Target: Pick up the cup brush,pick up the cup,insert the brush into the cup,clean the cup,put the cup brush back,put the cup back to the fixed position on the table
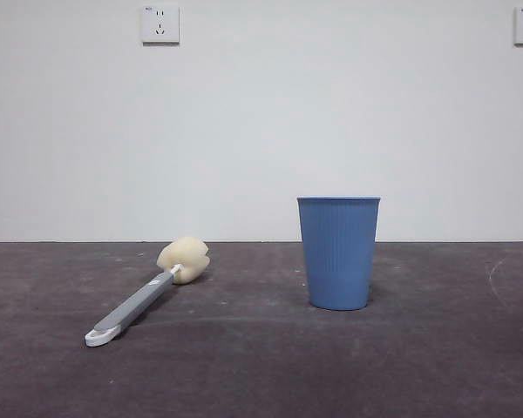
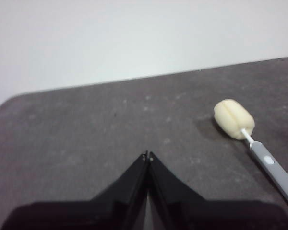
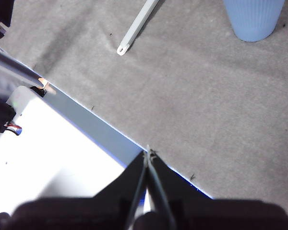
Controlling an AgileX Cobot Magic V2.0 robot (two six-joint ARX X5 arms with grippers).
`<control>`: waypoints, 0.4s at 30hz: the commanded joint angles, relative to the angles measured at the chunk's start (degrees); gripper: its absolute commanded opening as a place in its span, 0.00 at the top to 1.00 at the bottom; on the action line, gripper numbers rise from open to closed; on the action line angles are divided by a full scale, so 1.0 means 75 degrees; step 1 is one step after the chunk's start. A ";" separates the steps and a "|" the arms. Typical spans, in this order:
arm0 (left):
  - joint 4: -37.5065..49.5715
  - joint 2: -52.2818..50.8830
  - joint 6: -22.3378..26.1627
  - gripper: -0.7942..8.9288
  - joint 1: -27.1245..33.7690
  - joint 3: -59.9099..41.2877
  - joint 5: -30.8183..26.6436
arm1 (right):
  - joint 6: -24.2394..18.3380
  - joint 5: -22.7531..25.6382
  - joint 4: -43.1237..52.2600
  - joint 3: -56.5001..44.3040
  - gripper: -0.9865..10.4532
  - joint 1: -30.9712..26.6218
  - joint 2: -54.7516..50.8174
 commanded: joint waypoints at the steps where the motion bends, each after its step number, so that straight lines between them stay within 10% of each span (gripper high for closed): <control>1: -0.0440 -0.0076 -0.0449 0.92 0.0015 -0.0111 -0.0259 | 0.0032 0.0023 0.0029 0.0026 0.91 0.0017 0.0000; 12: -0.0746 -0.0073 -0.1035 0.92 0.0026 -0.0108 -0.0064 | 0.0032 0.0020 0.0009 0.0026 0.91 0.0017 0.0000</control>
